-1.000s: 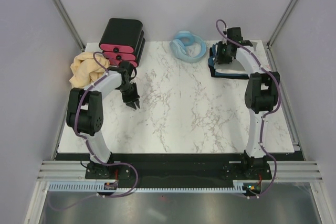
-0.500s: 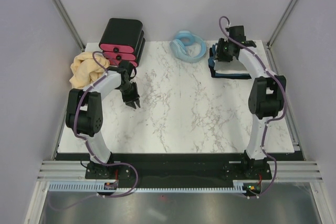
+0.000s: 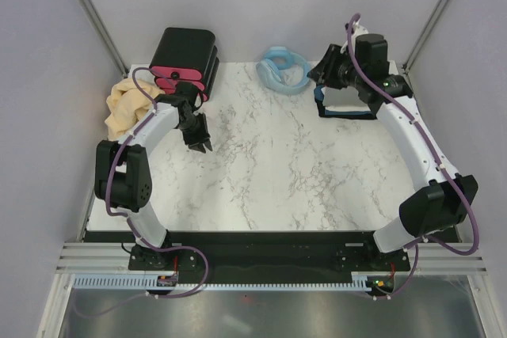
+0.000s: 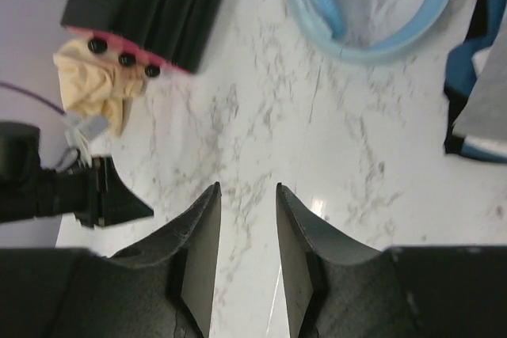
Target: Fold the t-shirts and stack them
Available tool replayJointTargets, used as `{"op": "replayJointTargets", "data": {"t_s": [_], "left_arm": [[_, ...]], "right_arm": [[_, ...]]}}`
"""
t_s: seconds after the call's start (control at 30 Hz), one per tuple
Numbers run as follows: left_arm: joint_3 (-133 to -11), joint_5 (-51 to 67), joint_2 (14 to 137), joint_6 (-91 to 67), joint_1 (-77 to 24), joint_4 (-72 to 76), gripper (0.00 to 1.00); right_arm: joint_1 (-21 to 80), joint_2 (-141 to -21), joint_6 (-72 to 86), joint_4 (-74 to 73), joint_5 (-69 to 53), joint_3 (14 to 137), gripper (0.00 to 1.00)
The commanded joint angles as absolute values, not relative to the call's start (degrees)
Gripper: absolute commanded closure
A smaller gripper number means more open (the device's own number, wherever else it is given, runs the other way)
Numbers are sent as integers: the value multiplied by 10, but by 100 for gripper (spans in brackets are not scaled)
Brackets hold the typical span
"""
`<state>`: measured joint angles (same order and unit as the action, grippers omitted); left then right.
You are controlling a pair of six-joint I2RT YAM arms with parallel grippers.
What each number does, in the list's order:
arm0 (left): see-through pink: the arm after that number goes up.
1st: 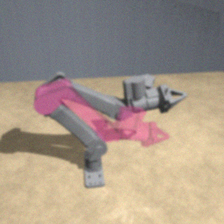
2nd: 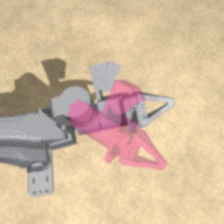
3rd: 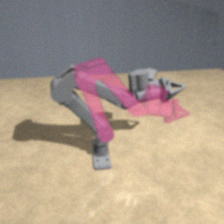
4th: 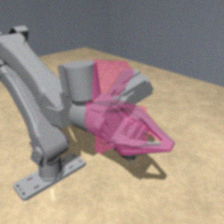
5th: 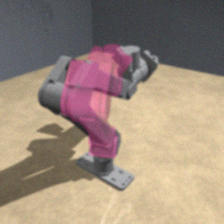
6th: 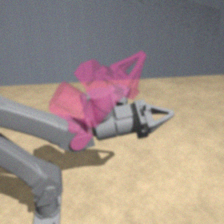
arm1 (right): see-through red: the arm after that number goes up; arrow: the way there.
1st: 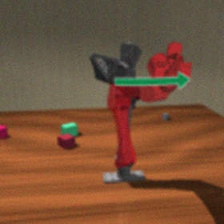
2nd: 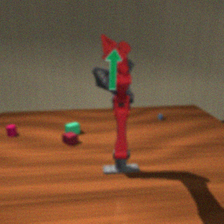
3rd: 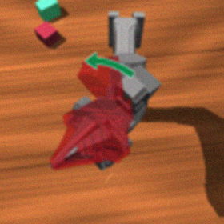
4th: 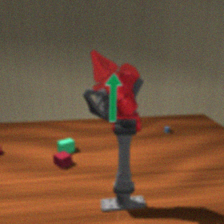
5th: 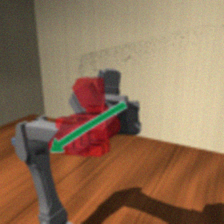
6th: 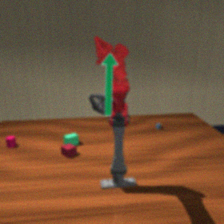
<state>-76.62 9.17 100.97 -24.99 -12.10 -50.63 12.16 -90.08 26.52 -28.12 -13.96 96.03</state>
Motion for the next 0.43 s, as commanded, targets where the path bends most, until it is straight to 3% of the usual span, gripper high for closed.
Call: {"op": "replayJointTargets", "data": {"t_s": [0.0, 0.4], "left_arm": [[-802, 104, 965, -248, -122, -498, 66], [-798, 127, 900, -238, -123, -497, 66]], "right_arm": [[166, -868, 299, -293, -145, 839, 59], [242, -803, 316, -314, -98, 713, 60]]}}
